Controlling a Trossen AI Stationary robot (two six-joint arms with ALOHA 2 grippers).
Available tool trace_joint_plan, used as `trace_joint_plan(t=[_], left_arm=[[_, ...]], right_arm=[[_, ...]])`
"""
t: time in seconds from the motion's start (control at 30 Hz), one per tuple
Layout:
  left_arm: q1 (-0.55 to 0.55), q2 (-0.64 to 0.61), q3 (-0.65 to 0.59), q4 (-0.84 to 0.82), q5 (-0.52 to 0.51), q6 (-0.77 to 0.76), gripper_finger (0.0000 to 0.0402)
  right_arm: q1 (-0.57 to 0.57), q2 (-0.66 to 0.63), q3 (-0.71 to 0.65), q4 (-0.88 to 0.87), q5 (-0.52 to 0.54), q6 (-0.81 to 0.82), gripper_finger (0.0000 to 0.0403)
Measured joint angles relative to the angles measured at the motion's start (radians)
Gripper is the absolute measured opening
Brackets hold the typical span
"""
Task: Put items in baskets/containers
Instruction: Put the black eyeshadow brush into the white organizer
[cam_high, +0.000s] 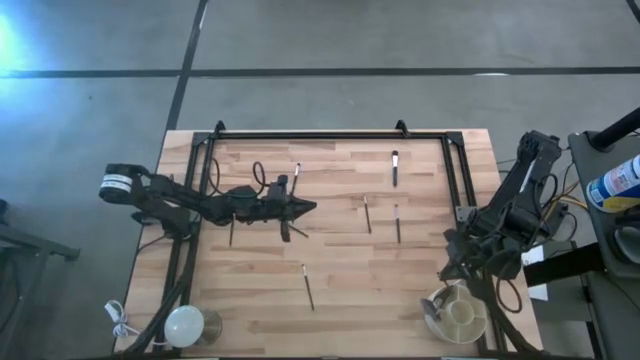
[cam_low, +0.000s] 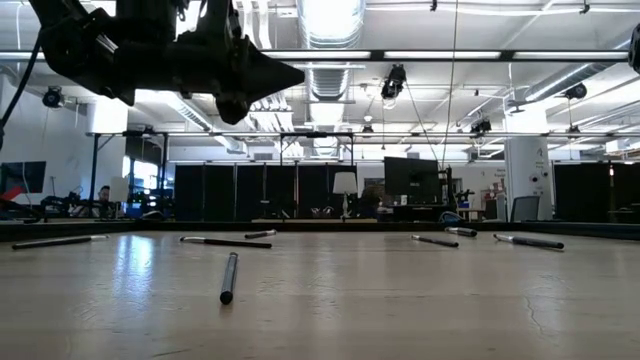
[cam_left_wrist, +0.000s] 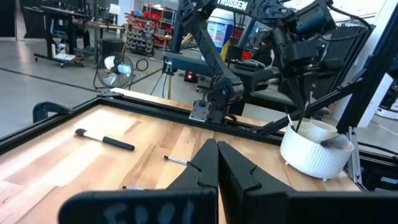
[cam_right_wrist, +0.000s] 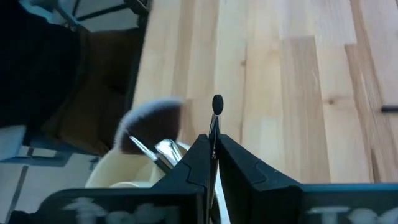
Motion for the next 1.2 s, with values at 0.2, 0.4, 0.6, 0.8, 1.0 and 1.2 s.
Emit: trace_joint_plan(t=[0.2,0.4,0.6,0.8,1.0,1.2], left_arm=[[0.0,0.0,0.0,-0.009,0.0,-0.004,0.0],[0.0,0.0,0.0,-0.031,0.0,-0.004,0.0],[0.004,0.0,0.0,-0.068,-0.001,0.002,0.0],[0.016,0.0,0.0,-0.066,-0.006,0.049,0.0],[0.056,0.0,-0.024,-0.031,-0.004,0.053,0.0],[0.097,0.0,-0.102,0.109,0.055,0.053,0.0]], right_arm=[[0.0,0.011,-0.013,0.001,-0.021,0.095,0.0051],[0.0,0.006,-0.013,0.001,-0.028,0.141,0.0093],[-0.009,0.007,-0.013,0.002,0.027,0.107,0.0115],[-0.073,0.008,-0.013,0.004,0.395,-0.043,0.0102],[-0.263,0.017,-0.017,0.035,0.475,-0.134,0.005],[-0.473,0.036,-0.083,0.212,0.399,-0.325,0.0009]])
